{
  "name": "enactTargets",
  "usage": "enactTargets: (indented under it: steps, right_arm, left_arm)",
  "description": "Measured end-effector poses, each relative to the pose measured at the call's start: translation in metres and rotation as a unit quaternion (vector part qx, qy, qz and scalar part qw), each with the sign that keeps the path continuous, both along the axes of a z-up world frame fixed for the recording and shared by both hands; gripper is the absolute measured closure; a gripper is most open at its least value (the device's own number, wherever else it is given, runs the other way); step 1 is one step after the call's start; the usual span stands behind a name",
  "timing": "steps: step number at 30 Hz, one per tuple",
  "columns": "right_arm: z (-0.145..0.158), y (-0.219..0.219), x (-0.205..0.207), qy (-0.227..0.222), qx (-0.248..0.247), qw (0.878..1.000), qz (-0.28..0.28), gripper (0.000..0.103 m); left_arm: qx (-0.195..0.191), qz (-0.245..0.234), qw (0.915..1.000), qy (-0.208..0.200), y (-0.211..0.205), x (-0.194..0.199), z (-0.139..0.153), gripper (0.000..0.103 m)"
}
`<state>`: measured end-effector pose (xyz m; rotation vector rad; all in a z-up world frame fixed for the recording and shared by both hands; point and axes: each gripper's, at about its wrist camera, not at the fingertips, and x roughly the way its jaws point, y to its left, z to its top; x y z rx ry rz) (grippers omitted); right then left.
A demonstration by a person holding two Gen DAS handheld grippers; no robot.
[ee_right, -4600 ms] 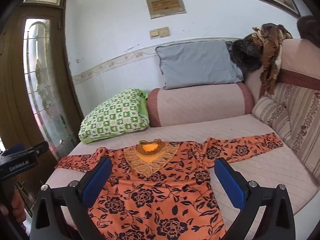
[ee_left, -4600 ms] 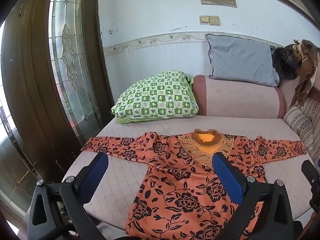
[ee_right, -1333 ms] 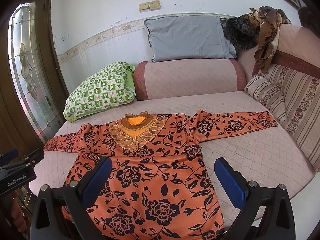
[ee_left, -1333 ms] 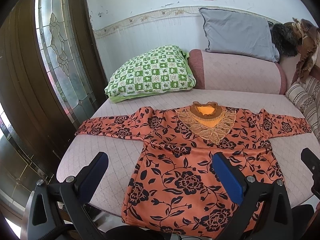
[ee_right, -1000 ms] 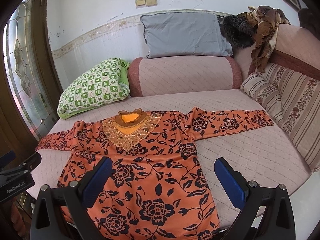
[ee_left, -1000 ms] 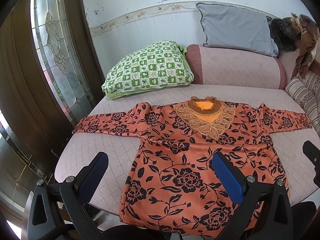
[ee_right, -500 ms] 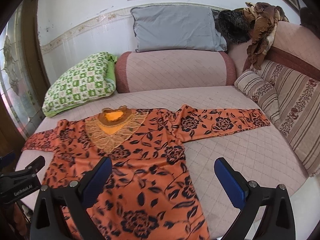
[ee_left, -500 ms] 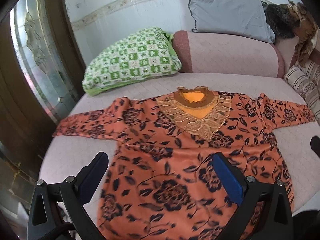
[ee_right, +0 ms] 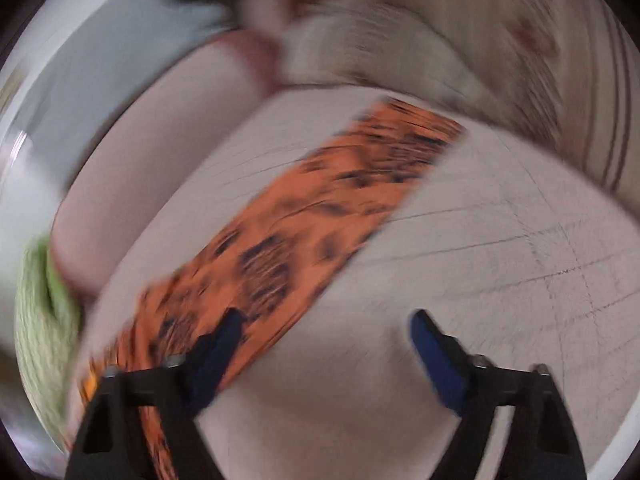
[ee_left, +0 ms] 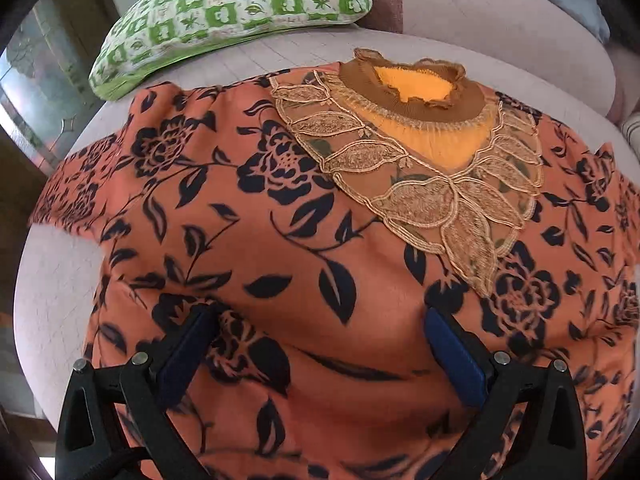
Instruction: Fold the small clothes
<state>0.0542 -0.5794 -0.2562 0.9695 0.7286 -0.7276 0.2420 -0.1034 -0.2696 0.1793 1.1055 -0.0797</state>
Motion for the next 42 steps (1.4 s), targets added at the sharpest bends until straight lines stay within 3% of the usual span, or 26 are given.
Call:
enactTargets:
  steps: [4,11,13,14,15,17,20,22,25,28,30,32,36,40,42]
  right_arm:
    - [-0.027,-0.058,-0.014,-0.066,0.070,0.993,-0.075,0.028]
    - [-0.040,-0.104,0.009,-0.115,0.060,0.986,-0.107,0.030]
    - [-0.039,-0.111,0.021,-0.109,0.042,0.988,-0.101,0.039]
    - [-0.041,-0.116,0.027,-0.107,0.036,0.989,-0.098,0.051]
    - [-0.044,-0.119,0.031,-0.101,0.028,0.990,-0.097,0.073]
    - [-0.050,-0.124,0.032,-0.094,0.025,0.990,-0.105,0.090]
    - [-0.047,-0.120,0.021,-0.134,0.045,0.982,-0.128,0.094]
    - [-0.026,-0.109,0.027,-0.162,0.039,0.980,-0.109,0.095]
    - [0.021,-0.075,0.045,-0.228,0.034,0.972,-0.050,0.095]
    - [0.060,-0.024,0.066,-0.290,0.055,0.955,0.017,0.095]
    - [0.084,0.024,0.083,-0.322,0.069,0.942,0.071,0.095]
    - [0.099,0.076,0.102,-0.341,0.086,0.928,0.120,0.095]
    - [0.099,0.198,0.159,-0.348,0.150,0.901,0.210,0.095]
    - [0.068,0.313,0.213,-0.322,0.220,0.885,0.255,0.095]
    - [0.049,0.365,0.238,-0.289,0.247,0.882,0.280,0.088]
  left_arm:
    - [-0.009,-0.002,0.9999,-0.009,0.000,0.007,-0.002,0.000]
    - [-0.009,0.018,0.9977,-0.065,-0.002,-0.001,-0.002,0.000]
    - [-0.008,0.019,0.9978,-0.063,-0.003,-0.002,-0.006,0.000]
    - [-0.012,0.020,0.9979,-0.061,-0.002,-0.002,-0.005,0.000]
    - [-0.013,0.019,0.9979,-0.061,-0.002,-0.002,-0.005,0.000]
    - [-0.014,0.019,0.9977,-0.063,-0.002,-0.002,-0.004,0.000]
    - [-0.014,0.020,0.9977,-0.063,-0.001,-0.002,-0.005,0.000]
    - [-0.017,0.019,0.9985,-0.049,0.000,0.002,0.002,0.000]
    - [-0.033,0.008,0.9994,0.003,0.007,0.020,0.014,0.000]
    - [-0.043,0.056,0.9947,-0.074,0.033,0.016,0.046,0.000]
    - [-0.037,0.086,0.9850,-0.145,0.053,0.010,0.068,0.000]
    - [-0.011,0.119,0.9747,-0.189,0.071,0.011,0.080,0.000]
    - [0.001,0.187,0.9637,-0.190,0.114,0.022,0.081,0.000]
    - [-0.014,0.253,0.9513,-0.175,0.161,0.024,0.078,0.000]
    - [-0.027,0.289,0.9418,-0.170,0.187,0.022,0.078,0.000]
